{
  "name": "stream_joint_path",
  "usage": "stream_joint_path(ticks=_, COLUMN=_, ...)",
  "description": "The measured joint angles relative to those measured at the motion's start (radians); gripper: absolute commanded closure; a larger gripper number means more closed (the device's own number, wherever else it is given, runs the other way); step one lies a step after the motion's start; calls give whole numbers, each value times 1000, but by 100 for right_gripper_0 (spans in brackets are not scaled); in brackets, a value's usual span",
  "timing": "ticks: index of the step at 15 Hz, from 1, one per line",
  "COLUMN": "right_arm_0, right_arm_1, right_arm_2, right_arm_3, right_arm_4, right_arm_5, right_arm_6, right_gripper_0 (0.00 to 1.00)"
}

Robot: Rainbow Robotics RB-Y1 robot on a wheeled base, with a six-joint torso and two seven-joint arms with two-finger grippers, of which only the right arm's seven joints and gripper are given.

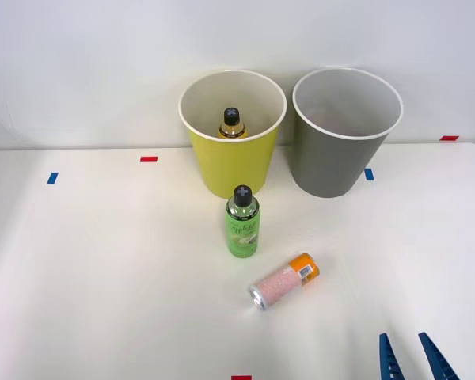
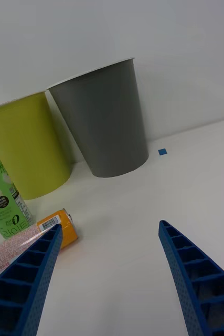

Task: Put cans in the gray bin, plastic bottles in the light green bin

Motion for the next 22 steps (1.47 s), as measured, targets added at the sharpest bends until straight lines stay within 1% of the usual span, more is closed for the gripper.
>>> stream_joint_path(ticks=22, right_arm_0=0, right_arm_1=0, right_arm_2=0, right_arm_3=0, right_arm_4=0, right_arm_5=0, right_arm_6=0, right_gripper_0=38)
